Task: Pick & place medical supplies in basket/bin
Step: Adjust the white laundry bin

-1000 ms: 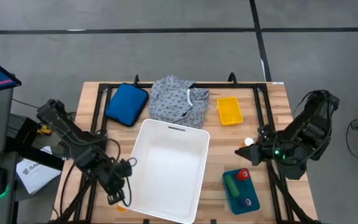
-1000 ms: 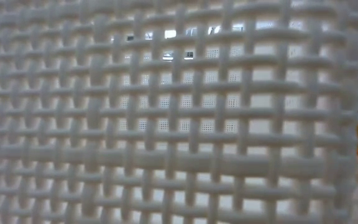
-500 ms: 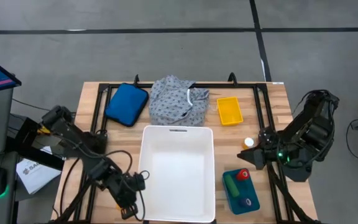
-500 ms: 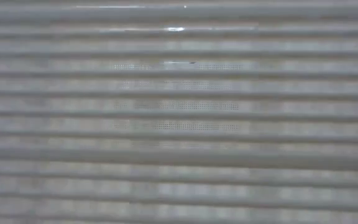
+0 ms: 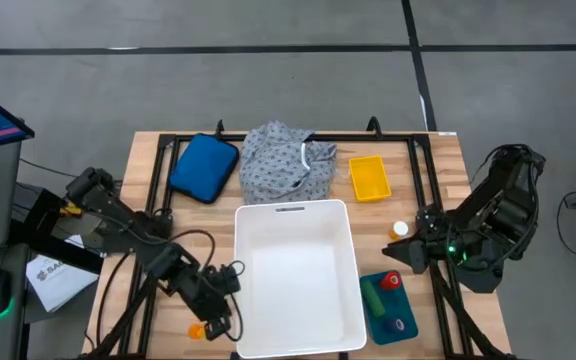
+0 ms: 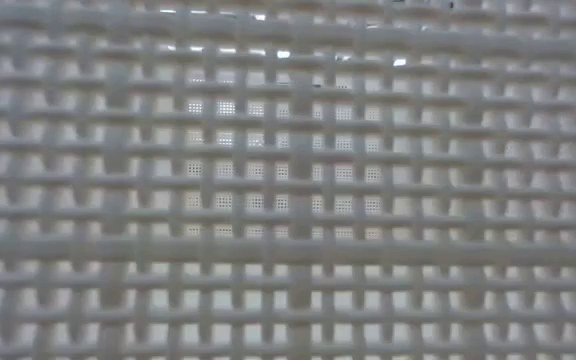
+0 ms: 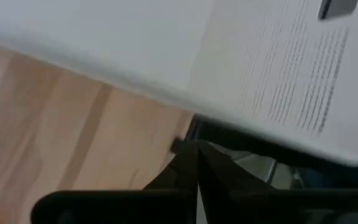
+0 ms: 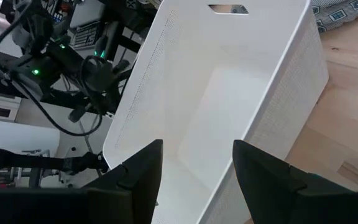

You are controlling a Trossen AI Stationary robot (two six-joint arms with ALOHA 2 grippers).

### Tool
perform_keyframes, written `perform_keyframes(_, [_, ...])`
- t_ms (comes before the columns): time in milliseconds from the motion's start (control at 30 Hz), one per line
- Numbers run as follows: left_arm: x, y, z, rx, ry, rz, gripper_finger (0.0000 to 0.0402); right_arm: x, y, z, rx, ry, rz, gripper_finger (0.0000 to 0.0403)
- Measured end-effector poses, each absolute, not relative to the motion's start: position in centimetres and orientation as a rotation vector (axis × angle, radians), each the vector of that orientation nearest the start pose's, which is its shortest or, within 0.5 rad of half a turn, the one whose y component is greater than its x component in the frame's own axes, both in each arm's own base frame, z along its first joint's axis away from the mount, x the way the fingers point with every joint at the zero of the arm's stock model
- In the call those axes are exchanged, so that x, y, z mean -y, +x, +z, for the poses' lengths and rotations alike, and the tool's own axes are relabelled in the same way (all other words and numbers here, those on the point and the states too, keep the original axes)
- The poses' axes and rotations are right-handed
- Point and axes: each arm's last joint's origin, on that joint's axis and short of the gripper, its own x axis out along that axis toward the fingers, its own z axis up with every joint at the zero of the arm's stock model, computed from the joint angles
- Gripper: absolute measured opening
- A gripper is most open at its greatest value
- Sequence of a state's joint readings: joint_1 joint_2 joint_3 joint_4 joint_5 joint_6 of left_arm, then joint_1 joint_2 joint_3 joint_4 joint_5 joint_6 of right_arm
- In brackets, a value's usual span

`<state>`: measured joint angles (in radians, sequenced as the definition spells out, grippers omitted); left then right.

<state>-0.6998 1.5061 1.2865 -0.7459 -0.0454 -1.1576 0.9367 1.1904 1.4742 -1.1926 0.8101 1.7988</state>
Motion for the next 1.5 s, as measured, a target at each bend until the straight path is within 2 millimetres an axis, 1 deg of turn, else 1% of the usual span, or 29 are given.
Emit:
perform_keyframes(67, [19.2,22.9,29.7,-1.118,-0.65,0.037,0.0,-14.4,13.2,40.6,-0.467,1.049,-0.395,0.0191])
perform_keyframes(233, [16.4,21.0,31.1,-1.082,-0.583,0.218,0.0,-14.2,13.5,40.4,-0.461,1.037,-0.419,0.0191])
perform_keyframes(333, [14.6,20.7,31.8,-1.031,-0.565,0.302,0.0,-14.1,14.2,40.0,-0.456,1.019,-0.463,0.0191])
perform_keyframes(433, [13.0,20.6,32.4,-0.944,-0.54,0.392,0.0,-13.8,14.7,39.9,-0.445,1.019,-0.491,0.0191])
perform_keyframes(500, [11.8,20.4,32.6,-0.918,-0.514,0.461,0.0,-13.6,14.9,39.9,-0.439,1.019,-0.503,0.0191])
perform_keyframes(633, [9.5,19.8,32.8,-0.939,-0.466,0.584,0.0,-13.0,14.9,40.1,-0.429,1.016,-0.516,0.0191])
perform_keyframes(733, [8.2,19.6,32.9,-0.966,-0.427,0.631,0.0,-12.2,15.2,39.9,-0.432,0.988,-0.57,0.0191])
perform_keyframes(833, [7.2,19.5,33.1,-0.964,-0.403,0.654,0.0,-10.8,16.0,39.7,-0.444,0.951,-0.64,0.0191])
perform_keyframes(933, [6.4,19.2,33.5,-0.925,-0.389,0.682,0.0,-9.2,17.1,39.6,-0.463,0.916,-0.703,0.0191])
perform_keyframes(1133, [5.5,18.5,34.2,-0.897,-0.369,0.705,0.0,-5.1,19.4,39.5,-0.534,0.861,-0.781,0.0191])
perform_keyframes(1200, [5.3,18.3,34.4,-0.877,-0.367,0.712,0.0,-3.7,20.3,39.4,-0.546,0.846,-0.77,0.0191])
perform_keyframes(1267, [5.2,18.0,34.5,-0.864,-0.367,0.714,0.0,-2.1,21.6,38.9,-0.558,0.843,-0.741,0.0191])
perform_keyframes(1367, [5.1,17.8,34.7,-0.847,-0.366,0.718,0.0,-0.1,23.6,37.8,-0.622,0.834,-0.702,0.0191])
perform_keyframes(1500, [5.0,17.6,34.9,-0.834,-0.366,0.722,0.0,1.9,26.4,36.0,-0.703,0.813,-0.658,0.0191])
